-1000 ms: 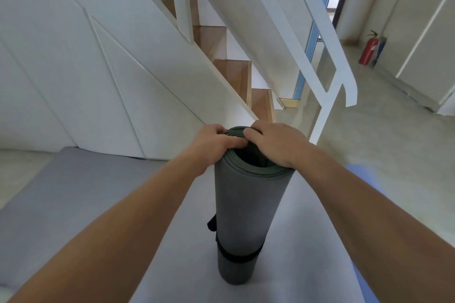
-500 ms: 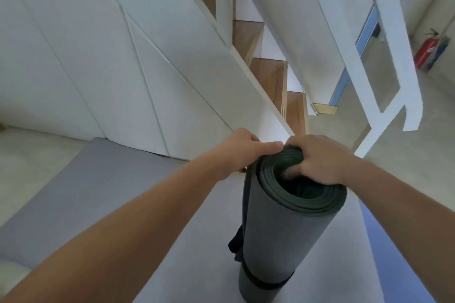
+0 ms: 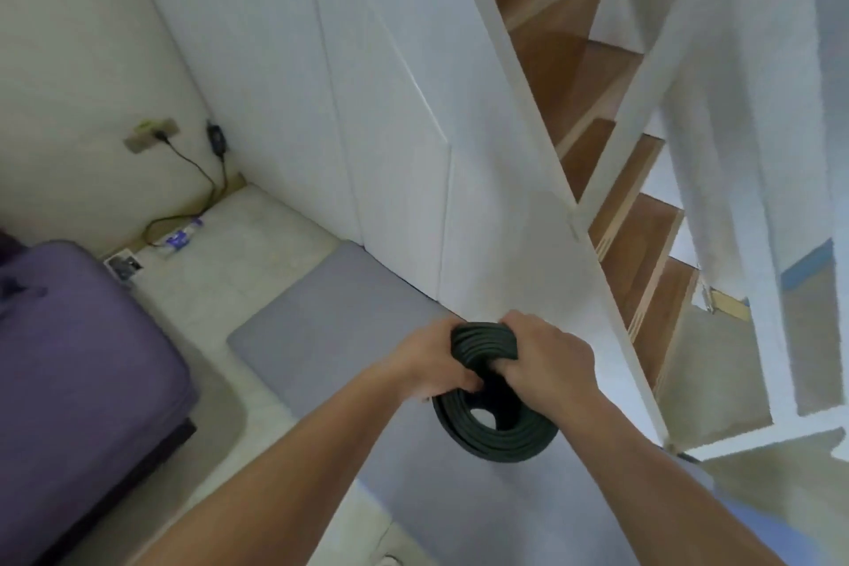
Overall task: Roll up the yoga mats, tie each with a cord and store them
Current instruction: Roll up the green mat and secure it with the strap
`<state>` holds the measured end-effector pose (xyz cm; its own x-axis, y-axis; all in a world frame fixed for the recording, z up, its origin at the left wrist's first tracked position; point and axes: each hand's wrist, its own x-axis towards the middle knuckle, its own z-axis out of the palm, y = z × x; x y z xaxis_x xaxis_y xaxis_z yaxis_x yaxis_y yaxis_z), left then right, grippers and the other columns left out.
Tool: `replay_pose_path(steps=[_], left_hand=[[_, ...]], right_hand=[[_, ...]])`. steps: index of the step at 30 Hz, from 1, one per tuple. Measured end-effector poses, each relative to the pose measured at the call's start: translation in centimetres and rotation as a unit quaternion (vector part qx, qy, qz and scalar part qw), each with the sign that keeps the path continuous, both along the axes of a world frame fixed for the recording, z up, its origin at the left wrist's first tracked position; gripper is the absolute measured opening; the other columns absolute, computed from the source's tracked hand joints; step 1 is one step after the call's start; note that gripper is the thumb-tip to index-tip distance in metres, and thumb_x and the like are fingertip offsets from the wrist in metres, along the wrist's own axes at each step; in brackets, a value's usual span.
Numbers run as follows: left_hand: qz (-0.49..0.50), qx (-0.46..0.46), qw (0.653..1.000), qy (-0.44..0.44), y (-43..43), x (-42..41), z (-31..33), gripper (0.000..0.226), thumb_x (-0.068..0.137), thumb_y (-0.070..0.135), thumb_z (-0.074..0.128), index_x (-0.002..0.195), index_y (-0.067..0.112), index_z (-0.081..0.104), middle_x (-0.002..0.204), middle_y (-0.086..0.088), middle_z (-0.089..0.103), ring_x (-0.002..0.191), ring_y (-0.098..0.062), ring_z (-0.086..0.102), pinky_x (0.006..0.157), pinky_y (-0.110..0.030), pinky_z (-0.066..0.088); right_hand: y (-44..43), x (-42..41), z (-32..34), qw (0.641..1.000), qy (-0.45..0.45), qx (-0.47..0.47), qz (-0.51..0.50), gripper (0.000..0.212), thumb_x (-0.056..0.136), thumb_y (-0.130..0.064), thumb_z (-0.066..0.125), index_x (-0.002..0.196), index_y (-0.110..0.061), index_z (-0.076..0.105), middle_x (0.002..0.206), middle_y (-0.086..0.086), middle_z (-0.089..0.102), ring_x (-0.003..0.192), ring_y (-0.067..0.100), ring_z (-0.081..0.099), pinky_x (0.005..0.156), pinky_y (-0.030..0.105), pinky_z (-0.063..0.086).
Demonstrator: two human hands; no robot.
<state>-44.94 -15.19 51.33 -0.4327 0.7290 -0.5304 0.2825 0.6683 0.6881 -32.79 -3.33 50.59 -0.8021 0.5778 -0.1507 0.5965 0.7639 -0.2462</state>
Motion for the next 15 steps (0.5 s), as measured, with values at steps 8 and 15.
replay_pose_path(steps=[8,15], left_hand=[[0.177,0.042,0.982,0.049,-12.1,-12.9,10.9,0.048,0.076,0.018,0.072,0.121,0.023,0.055,0.105,-0.002,0.066,0.093,-0.020,0.064,0.078,-0.037,0.058],[0.282,0.022,0.942,0.179,-22.1,-26.4,11.9,0.036,0.088,0.022,0.053,0.124,0.019,0.052,0.121,-0.004,0.062,0.110,-0.026,0.060,0.078,-0.030,0.043]], right_hand=[[-10.1,-16.5,11.2,0.993,0.027,0.043,0.104,0.024,0.088,-0.041,0.057,0.109,-0.030,0.051,0.094,-0.008,0.061,0.084,0.020,0.062,0.067,0.032,0.049],[-20.7,-33.7,13.5,0.988,0.053,0.029,0.142,0.025,0.087,-0.033,0.058,0.111,-0.036,0.051,0.092,-0.013,0.063,0.089,0.017,0.064,0.062,0.028,0.036]])
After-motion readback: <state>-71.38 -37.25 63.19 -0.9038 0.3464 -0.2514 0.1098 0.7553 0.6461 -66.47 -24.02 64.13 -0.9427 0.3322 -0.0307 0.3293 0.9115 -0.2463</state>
